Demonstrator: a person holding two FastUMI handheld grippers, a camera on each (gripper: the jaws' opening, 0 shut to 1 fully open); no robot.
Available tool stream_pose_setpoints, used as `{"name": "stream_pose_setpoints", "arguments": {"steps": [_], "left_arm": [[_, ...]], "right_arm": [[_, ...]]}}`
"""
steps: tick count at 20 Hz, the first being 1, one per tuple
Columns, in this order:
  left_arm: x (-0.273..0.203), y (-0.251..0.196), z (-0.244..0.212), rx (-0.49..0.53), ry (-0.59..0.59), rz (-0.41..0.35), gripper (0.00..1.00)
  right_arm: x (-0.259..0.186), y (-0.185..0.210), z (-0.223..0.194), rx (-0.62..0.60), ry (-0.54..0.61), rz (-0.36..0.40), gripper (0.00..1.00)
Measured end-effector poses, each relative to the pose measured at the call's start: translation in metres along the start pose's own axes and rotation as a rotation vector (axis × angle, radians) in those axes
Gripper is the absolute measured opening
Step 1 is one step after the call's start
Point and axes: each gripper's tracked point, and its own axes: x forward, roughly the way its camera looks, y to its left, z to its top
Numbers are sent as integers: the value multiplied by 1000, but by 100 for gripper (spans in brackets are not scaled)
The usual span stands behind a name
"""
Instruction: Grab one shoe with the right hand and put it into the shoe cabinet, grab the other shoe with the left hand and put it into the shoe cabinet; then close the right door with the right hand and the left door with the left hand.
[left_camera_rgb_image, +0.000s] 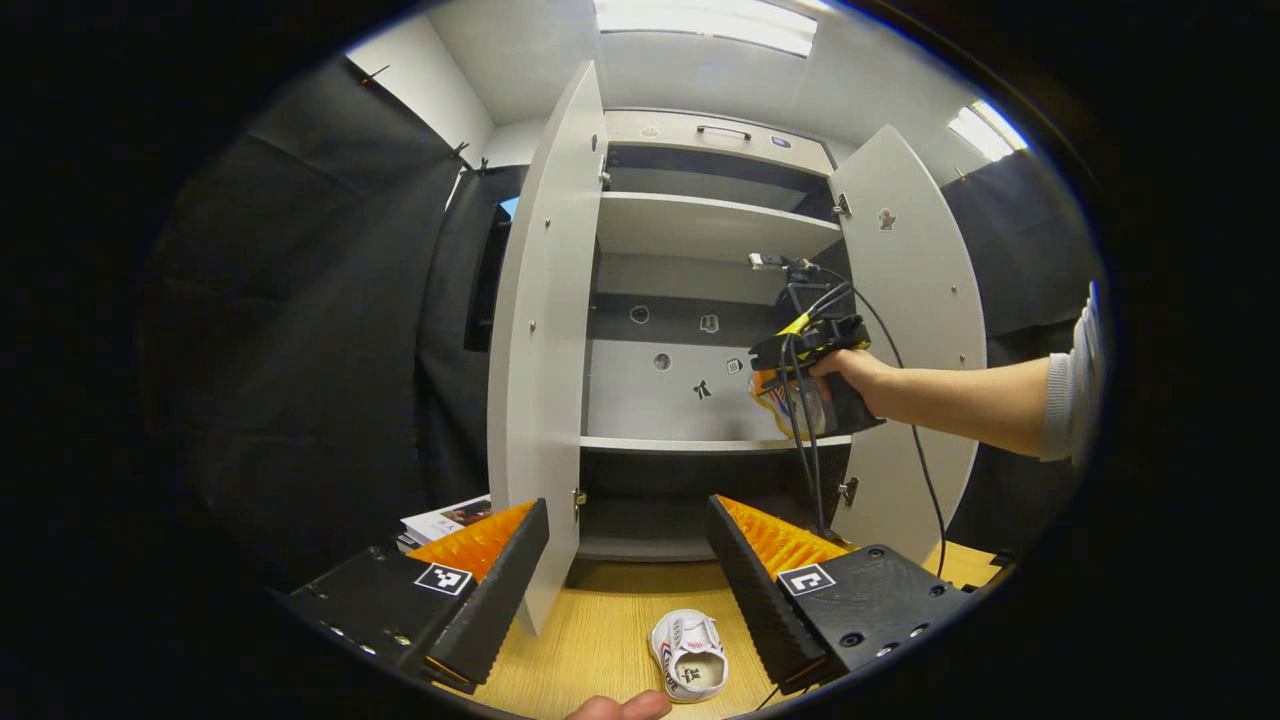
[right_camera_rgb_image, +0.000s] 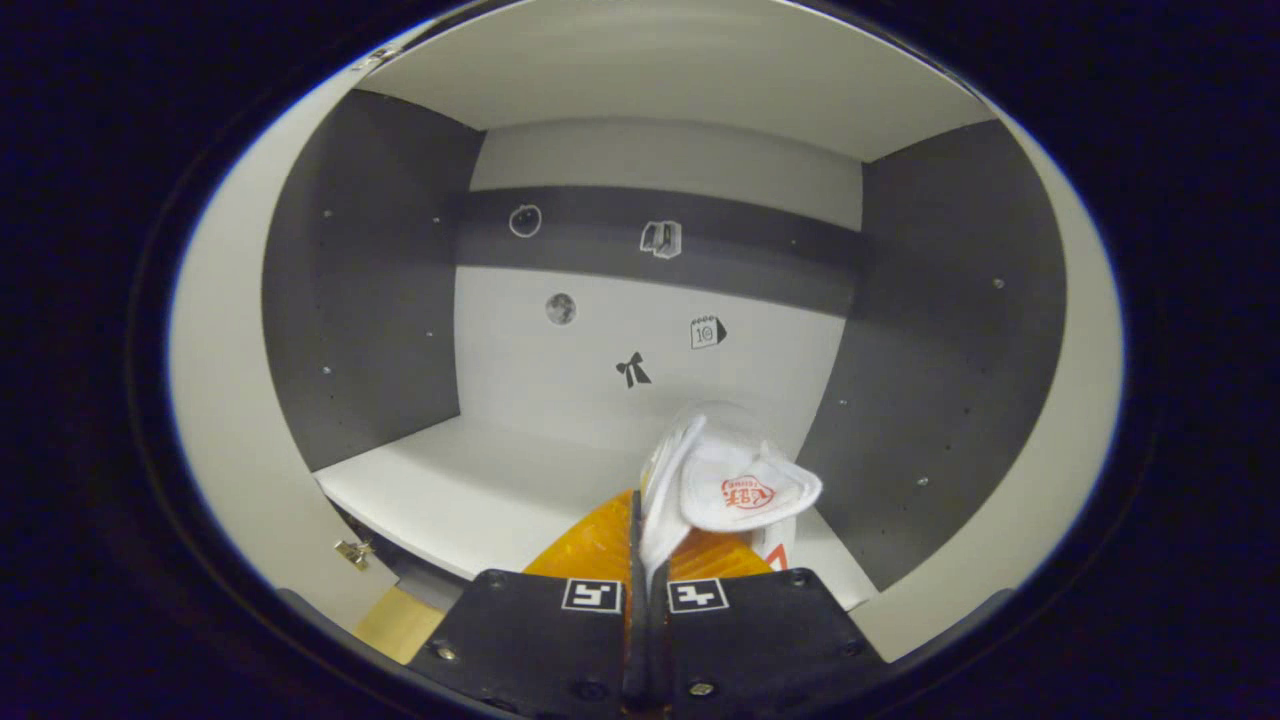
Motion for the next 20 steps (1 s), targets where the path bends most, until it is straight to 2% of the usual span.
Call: {"name": "stream_pose_setpoints", "arguments": {"steps": [4,8,12,13,14,15,18,19,20], "left_arm": [[1,10,-5,11,17,25,95],[3,14,-9,14,30,39,95],[8,12,-10,14,33,30,95],[9,9,-10,14,33,24,95],[10,7,-9,14,30,20,95],[10,4,-11,13,32,13,95],[10,-2,-9,9,27,-1,95],[11,-6,-10,5,28,-9,95],[11,-9,-12,4,31,-18,95]], "right_arm": [[42,-8,-8,-33,118,-32,4],[53,-13,-15,-41,182,-37,4],[55,-18,-21,-23,197,-44,18],[54,-14,-21,-14,195,-33,30],[50,-14,-19,-17,193,-36,31],[44,-14,-17,-18,178,-32,43],[6,-21,7,-32,64,-49,46],[-15,-22,18,-28,6,-45,50],[-41,-20,28,-17,-61,-29,49]]}}
